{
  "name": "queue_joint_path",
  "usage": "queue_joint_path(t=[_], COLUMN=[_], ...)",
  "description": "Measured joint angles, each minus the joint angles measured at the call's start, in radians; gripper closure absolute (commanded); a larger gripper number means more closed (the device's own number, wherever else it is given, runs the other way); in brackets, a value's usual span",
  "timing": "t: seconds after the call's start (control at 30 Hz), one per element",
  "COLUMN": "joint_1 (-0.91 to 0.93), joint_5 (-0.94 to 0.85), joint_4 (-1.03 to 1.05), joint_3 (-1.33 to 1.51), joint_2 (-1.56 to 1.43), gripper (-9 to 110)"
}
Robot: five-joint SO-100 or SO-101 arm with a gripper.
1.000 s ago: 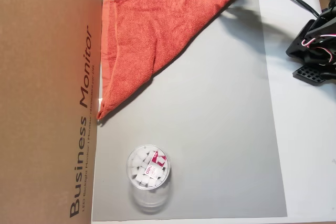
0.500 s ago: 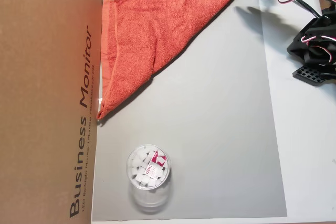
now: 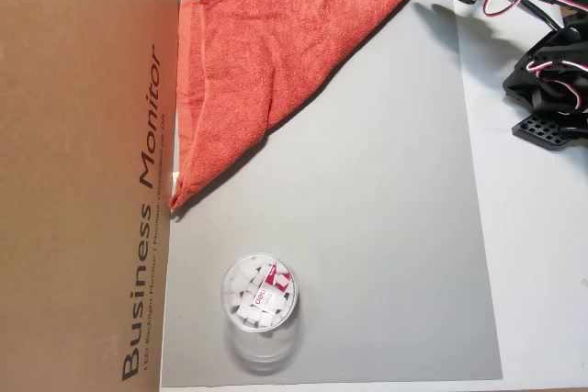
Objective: Fold the blanket.
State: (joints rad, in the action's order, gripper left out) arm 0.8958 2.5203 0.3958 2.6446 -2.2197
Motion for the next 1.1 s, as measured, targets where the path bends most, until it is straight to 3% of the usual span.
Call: queue_joint_path(t=[0.8,1.1], joint_1=[0.000,-0.014], joint_5=[0.023,-0.006], joint_4=[-0.114,-0.319], joint_3=[-0.071,-0.078], joint_2=[0.242,0.301], gripper=[85,85])
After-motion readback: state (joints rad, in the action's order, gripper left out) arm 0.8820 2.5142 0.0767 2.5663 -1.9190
